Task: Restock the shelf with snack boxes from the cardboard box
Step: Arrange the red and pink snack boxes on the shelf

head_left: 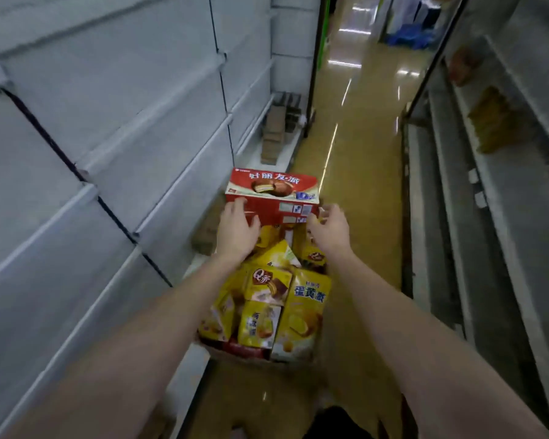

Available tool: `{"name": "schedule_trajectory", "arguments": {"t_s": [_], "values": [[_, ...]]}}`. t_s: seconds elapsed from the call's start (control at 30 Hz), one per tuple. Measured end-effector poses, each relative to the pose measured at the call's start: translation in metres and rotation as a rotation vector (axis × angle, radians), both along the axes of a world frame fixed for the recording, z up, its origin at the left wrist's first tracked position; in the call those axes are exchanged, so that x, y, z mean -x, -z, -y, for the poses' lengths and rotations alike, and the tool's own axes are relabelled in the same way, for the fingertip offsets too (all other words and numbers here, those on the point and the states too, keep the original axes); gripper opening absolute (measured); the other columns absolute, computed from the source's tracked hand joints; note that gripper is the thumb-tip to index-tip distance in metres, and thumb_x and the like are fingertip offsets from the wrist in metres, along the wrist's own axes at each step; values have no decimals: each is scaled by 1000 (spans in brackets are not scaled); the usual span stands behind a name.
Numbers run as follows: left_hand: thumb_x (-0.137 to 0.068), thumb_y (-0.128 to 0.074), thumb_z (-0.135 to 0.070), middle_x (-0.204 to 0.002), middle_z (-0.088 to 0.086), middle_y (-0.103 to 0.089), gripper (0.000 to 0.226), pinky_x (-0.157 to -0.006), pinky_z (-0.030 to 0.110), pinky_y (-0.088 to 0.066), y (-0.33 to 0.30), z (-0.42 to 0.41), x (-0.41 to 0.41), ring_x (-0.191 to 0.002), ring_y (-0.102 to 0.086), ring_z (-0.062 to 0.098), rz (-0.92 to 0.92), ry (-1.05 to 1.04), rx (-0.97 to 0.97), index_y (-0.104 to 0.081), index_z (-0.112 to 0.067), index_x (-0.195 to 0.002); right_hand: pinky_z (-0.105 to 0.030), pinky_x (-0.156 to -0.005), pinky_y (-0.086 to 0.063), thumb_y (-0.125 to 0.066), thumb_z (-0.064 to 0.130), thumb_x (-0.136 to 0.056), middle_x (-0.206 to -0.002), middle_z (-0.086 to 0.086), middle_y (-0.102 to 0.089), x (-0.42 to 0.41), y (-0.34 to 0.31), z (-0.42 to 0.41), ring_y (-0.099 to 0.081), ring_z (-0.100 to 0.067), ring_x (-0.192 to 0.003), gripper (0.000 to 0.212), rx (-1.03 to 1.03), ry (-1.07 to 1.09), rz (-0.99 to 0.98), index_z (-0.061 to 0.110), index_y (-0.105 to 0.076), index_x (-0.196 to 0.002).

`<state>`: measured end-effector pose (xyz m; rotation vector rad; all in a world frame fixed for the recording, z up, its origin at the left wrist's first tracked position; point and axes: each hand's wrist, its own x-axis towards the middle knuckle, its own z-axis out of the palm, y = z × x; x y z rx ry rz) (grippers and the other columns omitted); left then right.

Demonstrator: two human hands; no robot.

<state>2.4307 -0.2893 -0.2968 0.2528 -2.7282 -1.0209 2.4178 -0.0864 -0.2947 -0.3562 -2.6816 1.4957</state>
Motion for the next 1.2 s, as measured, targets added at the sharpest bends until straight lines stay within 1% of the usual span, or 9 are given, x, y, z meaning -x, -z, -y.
{"name": "schedule_trajectory", "arguments": {"t_s": [0.23, 0.33, 0.43, 0.53, 0.63, 0.77, 0.93, 1.1, 1.2], "values": [[-78, -77, -47, -140, 19, -44, 84, -110, 50, -37, -12, 4, 97, -131, -42, 37, 207, -213, -112, -38, -7, -141, -52, -107, -40, -51, 67, -87, -138, -15, -51, 107, 10, -19, -49, -36, -128, 79, -72, -22, 266, 8, -44, -138], [-74, -77, -57, -143, 17, -48, 96, -109, 47, -39, -19, 6, 122, -131, -47, 32, 320, -345, -195, -37, -5, -145, -53, -110, -37, -36, 85, -78, -143, -15, -49, 145, 26, -26, -48, -38, -130, 102, 125, -28, 452, 10, -38, -147], [-87, -72, -41, -94, -3, -72, 42, -77, 27, -51, -19, 7, 132, -72, -66, 7, 384, -407, -445, -57, -5, -103, -51, -105, -44, -19, 98, -61, -118, -10, -69, 200, 97, -42, -63, -35, -111, 119, 338, -54, 579, 11, -58, -133], [-91, -68, -31, -100, 10, -73, 31, -48, 23, -49, -5, 5, 134, -54, -63, 12, 480, -386, -688, -61, -4, -104, -50, -107, -42, -13, 105, -51, -128, -9, -64, 217, 125, -43, -58, -34, -118, 130, 283, -96, 689, 13, -62, -129], [-90, -70, -27, -74, 8, -75, 26, -37, 20, -46, 0, 1, 132, -44, -63, 9, 417, -457, -798, -64, -6, -105, -50, -105, -44, -17, 96, -68, -130, -10, -59, 208, 94, -38, -57, -33, -118, 111, 289, -115, 729, 13, -63, -125], [-86, -75, -23, -80, 9, -72, 20, -34, 20, -45, 4, 3, 135, -43, -64, 9, 400, -472, -844, -64, -10, -96, -57, -87, -54, -29, 84, -82, -131, -13, -58, 218, 110, -41, -60, -39, -113, 94, 364, -103, 787, 9, -58, -130], [-91, -69, -18, -64, 5, -69, 15, -36, 25, -48, -2, 1, 138, -46, -65, 13, 450, -493, -884, -57, -9, -92, -60, -59, -56, -42, 78, -85, -123, -17, -59, 212, 92, -41, -62, -42, -102, 73, 459, -118, 852, 10, -64, -103], [-87, -75, -21, -115, 9, -64, 53, -55, 37, -51, 0, 16, 130, -83, -64, 20, 389, -572, -967, -45, -7, -129, -56, -71, -57, -58, 60, -89, -115, -16, -65, 200, 73, -43, -64, -38, -101, 59, 599, -168, 897, 9, -56, -119], [-83, -79, -26, -111, 10, -69, 61, -59, 37, -55, 6, 28, 117, -85, -67, 19, 387, -590, -977, -49, -7, -132, -57, -74, -59, -71, 48, -85, -112, -15, -68, 190, 69, -43, -66, -36, -100, 58, 651, -142, 830, 9, -54, -124]]}}
